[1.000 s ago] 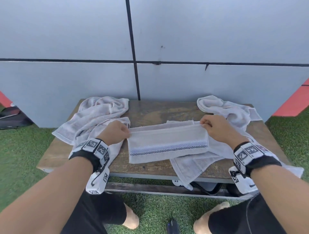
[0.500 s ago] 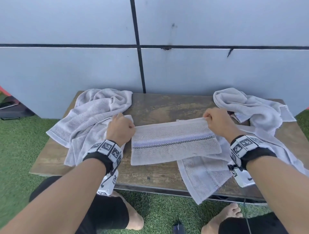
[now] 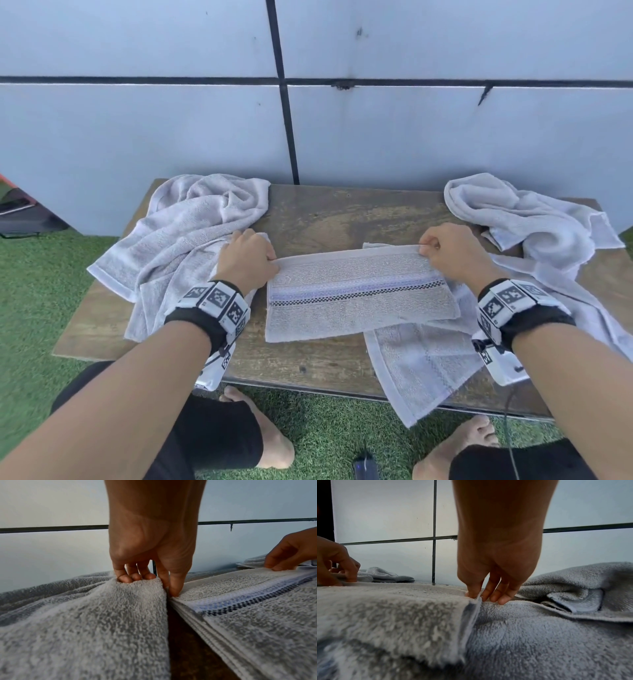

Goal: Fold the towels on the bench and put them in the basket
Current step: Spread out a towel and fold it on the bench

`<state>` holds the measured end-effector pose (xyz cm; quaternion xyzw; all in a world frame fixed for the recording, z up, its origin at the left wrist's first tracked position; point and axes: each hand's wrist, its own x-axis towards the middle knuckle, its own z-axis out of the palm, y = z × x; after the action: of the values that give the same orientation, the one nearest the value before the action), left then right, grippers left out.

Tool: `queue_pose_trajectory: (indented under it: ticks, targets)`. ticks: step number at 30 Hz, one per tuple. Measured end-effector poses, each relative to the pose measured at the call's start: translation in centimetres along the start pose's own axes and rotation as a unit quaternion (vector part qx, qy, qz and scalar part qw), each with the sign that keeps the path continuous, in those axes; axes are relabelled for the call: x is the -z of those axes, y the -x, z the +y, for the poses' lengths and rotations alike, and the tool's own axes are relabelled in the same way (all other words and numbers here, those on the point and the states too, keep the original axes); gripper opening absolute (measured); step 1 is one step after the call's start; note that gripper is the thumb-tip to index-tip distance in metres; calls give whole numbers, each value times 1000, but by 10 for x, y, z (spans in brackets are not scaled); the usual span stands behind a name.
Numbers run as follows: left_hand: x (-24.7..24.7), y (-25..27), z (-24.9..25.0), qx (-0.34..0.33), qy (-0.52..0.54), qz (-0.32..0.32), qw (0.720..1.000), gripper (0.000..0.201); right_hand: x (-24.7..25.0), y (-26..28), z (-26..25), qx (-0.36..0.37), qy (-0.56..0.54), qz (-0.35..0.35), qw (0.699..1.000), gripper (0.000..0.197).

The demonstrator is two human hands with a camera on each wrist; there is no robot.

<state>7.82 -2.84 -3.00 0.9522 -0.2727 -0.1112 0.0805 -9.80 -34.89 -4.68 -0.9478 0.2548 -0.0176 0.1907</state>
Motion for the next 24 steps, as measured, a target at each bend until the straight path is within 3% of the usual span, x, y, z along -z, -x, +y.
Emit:
queue_pose_trajectory:
  ticks: [3,6,13,24]
  targets:
    - [1,4,5,-6,-34,-24,999,12,1,6,-2,2,15,13,1000,5]
    - [3,10,9,-24,-49,-5,999,20,1,14,-2,3,15,10,1000,7]
    - [15,29,5,-52,38,14,998,13,6,32,3,18,-25,-4,1000,7]
    - [13,38,-3,-60,111,-3,992,27,7,44,2,44,-6,14,999,15]
